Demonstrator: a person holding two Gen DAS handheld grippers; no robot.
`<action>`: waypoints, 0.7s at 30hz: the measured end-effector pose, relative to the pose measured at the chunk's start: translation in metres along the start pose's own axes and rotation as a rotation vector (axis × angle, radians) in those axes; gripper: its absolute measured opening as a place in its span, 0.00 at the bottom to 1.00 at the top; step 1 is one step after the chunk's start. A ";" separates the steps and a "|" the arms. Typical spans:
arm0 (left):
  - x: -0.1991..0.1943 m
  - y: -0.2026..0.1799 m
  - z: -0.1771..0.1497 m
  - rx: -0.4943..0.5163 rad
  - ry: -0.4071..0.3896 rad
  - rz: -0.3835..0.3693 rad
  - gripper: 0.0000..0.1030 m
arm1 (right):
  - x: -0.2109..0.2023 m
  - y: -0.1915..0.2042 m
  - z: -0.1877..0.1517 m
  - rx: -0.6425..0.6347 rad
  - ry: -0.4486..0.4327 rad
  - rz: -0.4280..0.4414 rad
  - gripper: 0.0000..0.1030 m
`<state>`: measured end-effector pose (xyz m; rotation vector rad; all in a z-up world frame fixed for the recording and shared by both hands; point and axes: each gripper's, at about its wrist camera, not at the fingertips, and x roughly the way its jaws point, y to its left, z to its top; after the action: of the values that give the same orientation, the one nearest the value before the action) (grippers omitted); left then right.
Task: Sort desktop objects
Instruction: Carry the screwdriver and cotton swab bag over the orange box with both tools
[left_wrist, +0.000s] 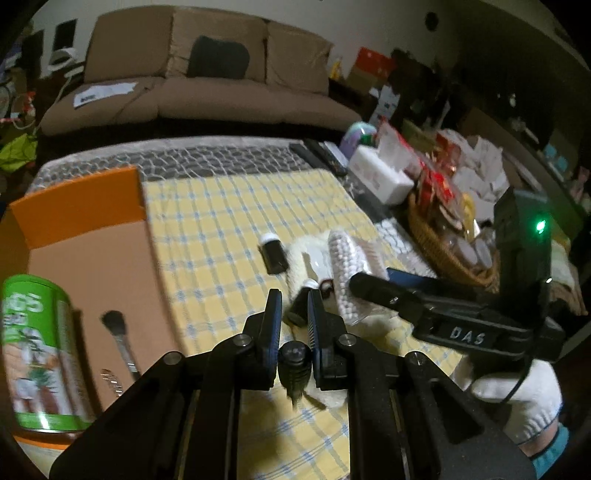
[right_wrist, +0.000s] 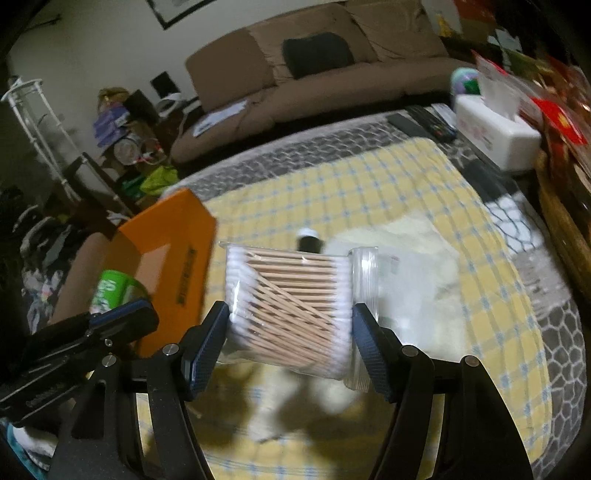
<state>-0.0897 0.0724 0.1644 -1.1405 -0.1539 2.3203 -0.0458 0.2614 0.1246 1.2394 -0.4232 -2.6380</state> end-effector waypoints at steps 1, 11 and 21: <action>-0.008 0.005 0.003 -0.008 -0.010 0.000 0.13 | 0.002 0.005 0.001 -0.006 0.000 0.006 0.67; -0.074 0.065 0.017 -0.076 -0.107 0.073 0.13 | 0.024 0.087 0.017 -0.081 -0.020 0.098 0.67; -0.090 0.132 0.000 -0.161 -0.111 0.133 0.13 | 0.068 0.159 0.008 -0.187 0.046 0.143 0.67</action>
<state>-0.1007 -0.0862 0.1839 -1.1295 -0.3190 2.5288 -0.0863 0.0935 0.1344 1.1636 -0.2413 -2.4605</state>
